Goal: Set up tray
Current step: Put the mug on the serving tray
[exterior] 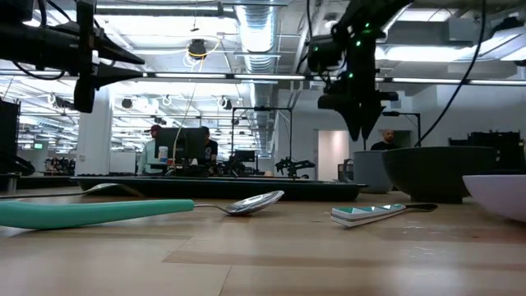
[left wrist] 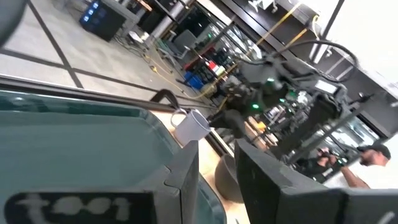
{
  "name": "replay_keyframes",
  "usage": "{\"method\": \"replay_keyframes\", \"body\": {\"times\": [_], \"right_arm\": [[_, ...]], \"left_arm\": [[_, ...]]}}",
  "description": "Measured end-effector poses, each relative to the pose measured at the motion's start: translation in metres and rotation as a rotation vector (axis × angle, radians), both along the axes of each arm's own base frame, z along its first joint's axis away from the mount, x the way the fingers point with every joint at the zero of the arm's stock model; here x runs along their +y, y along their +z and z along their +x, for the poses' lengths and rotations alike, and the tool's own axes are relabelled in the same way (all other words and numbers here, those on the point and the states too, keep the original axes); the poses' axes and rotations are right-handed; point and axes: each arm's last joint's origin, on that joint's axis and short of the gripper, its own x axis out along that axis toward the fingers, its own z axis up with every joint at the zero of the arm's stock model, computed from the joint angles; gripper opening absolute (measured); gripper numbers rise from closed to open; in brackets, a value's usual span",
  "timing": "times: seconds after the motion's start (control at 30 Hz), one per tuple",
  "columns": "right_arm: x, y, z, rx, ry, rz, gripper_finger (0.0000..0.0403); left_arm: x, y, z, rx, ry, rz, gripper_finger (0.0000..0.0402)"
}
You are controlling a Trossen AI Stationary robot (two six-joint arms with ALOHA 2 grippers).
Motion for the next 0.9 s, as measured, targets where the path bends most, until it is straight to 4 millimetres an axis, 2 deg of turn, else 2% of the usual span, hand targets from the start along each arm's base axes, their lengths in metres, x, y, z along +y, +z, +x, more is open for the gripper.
{"method": "replay_keyframes", "body": {"times": [0.33, 0.63, 0.77, 0.9], "right_arm": [[-0.005, -0.028, 0.009, 0.091, 0.006, 0.054, 0.0138], [-0.016, -0.047, 0.008, 0.163, 0.018, 0.100, 0.0136], [-0.020, -0.049, 0.007, 0.170, 0.008, 0.106, 0.0106], [-0.022, -0.047, 0.005, 0.165, 0.006, 0.106, 0.0040]], "left_arm": [[-0.002, -0.005, 0.001, 0.046, -0.065, -0.010, 0.0091], [-0.002, -0.007, 0.001, 0.068, -0.067, -0.014, 0.0091], [-0.002, -0.007, 0.001, 0.070, -0.067, -0.014, 0.0091], [-0.002, -0.007, 0.001, 0.071, -0.067, -0.014, 0.0091]]}}
